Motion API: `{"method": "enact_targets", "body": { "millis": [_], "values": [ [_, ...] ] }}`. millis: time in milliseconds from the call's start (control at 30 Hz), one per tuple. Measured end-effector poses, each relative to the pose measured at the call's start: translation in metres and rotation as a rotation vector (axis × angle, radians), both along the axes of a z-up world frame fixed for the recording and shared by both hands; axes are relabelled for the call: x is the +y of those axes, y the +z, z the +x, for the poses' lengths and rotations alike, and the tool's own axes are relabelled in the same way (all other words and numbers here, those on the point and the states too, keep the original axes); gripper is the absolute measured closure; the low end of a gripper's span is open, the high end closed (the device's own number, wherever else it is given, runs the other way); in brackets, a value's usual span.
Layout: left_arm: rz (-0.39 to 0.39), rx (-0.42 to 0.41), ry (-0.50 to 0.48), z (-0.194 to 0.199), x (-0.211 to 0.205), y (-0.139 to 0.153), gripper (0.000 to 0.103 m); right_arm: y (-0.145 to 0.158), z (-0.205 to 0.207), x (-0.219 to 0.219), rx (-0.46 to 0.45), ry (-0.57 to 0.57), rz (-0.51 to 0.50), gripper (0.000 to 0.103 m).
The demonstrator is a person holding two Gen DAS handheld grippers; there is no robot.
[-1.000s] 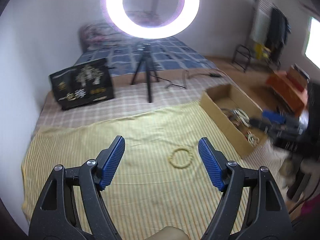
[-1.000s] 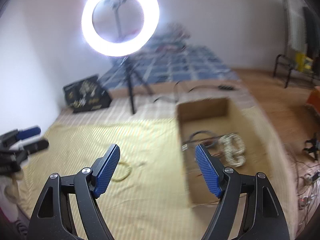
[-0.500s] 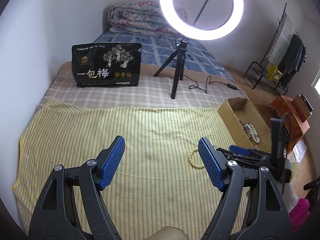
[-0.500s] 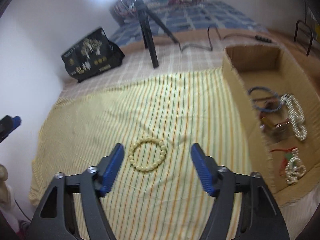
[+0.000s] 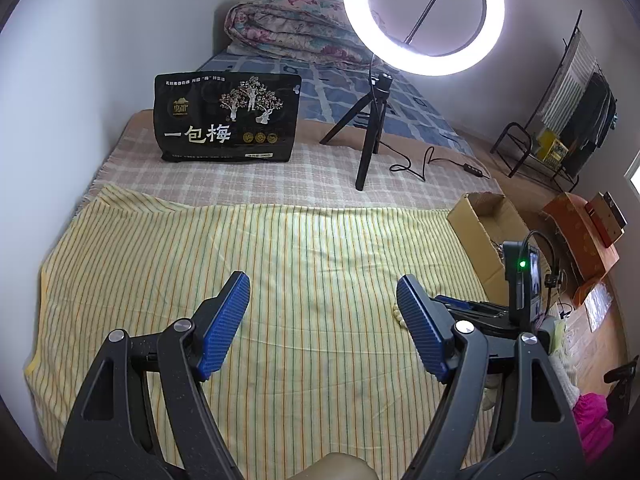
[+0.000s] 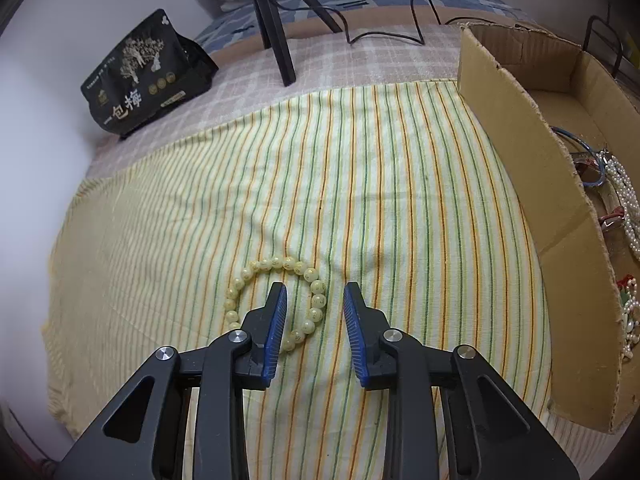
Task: Organize jewelry
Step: 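Close right tool on the bead bracelet and lift it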
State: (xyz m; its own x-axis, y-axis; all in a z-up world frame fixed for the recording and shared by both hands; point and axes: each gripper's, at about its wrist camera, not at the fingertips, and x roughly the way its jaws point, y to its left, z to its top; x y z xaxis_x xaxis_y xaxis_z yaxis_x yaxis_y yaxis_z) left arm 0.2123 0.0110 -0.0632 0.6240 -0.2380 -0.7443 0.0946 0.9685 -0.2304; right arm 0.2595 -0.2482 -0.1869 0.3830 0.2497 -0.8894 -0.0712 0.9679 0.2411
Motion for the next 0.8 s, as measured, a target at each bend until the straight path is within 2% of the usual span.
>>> {"method": "enact_targets", "body": {
  "millis": [367,600,800],
  "values": [
    [0.0,0.008,-0.01,0.0,-0.006,-0.001,0.025,-0.005,-0.001,0.011,-0.024,0.038,-0.093,0.094],
    [-0.001,0.009,-0.015,0.001,-0.011,-0.001,0.025,0.003,-0.004,0.014,-0.052,0.06,-0.095,0.097],
    [-0.002,0.009,-0.016,0.001,-0.013,-0.001,0.025,0.023,-0.01,0.02,-0.116,0.089,-0.109,0.097]
  ]
}}
